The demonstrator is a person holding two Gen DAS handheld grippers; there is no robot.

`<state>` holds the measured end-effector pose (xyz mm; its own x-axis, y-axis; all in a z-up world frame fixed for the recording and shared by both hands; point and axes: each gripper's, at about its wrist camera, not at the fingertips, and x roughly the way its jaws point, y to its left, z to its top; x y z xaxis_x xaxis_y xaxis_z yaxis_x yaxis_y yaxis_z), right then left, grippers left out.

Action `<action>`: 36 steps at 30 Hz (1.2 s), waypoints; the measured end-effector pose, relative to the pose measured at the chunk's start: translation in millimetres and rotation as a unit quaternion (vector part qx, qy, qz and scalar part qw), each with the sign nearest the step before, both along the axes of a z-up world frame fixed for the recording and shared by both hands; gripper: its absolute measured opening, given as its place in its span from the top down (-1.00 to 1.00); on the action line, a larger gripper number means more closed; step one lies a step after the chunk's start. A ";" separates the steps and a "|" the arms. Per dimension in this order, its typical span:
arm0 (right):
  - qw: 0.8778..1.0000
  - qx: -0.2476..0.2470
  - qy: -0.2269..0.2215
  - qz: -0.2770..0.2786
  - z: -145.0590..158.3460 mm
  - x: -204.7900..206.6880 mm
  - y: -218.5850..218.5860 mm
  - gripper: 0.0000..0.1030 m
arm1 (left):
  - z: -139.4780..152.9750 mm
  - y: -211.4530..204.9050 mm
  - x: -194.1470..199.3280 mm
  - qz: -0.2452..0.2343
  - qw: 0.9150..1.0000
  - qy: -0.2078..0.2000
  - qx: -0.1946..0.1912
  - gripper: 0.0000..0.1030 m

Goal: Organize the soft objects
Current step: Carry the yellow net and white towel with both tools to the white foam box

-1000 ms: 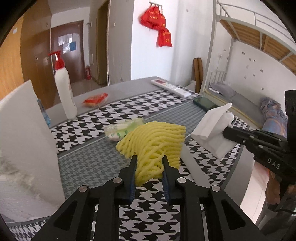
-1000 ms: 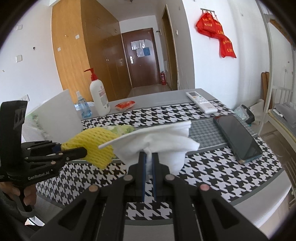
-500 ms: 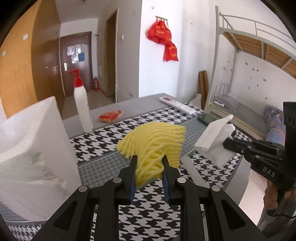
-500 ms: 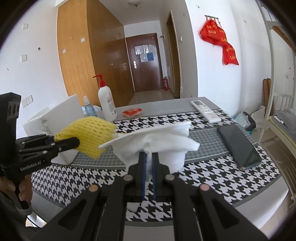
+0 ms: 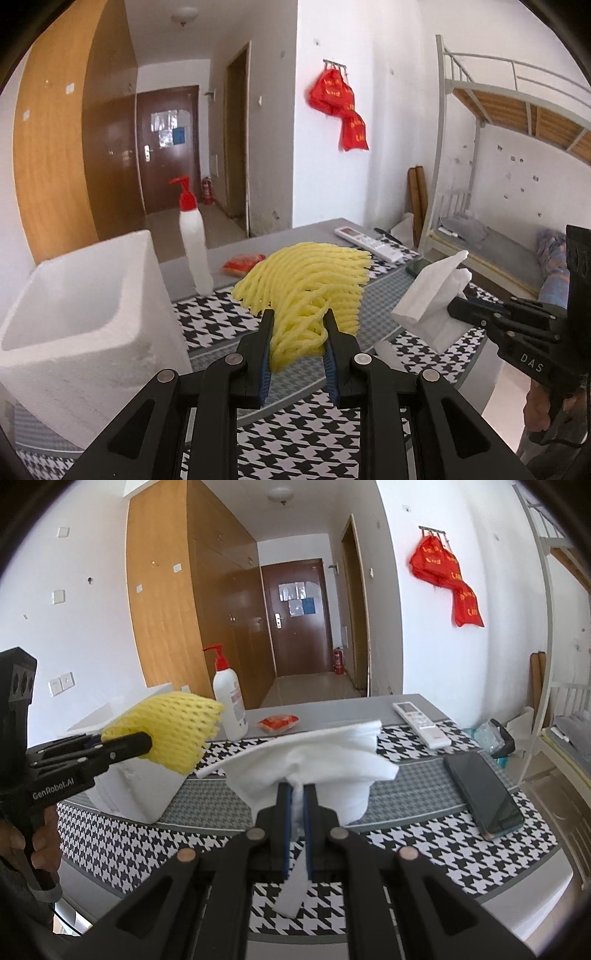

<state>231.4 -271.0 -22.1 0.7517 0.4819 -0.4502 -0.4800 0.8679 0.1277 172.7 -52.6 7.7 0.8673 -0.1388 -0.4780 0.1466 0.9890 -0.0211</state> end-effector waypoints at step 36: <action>0.998 0.010 -0.045 0.044 37.9 -6.9 53.3 0.83 | 40.5 50.8 -36.1 0.082 0.993 -0.088 -0.002 0.52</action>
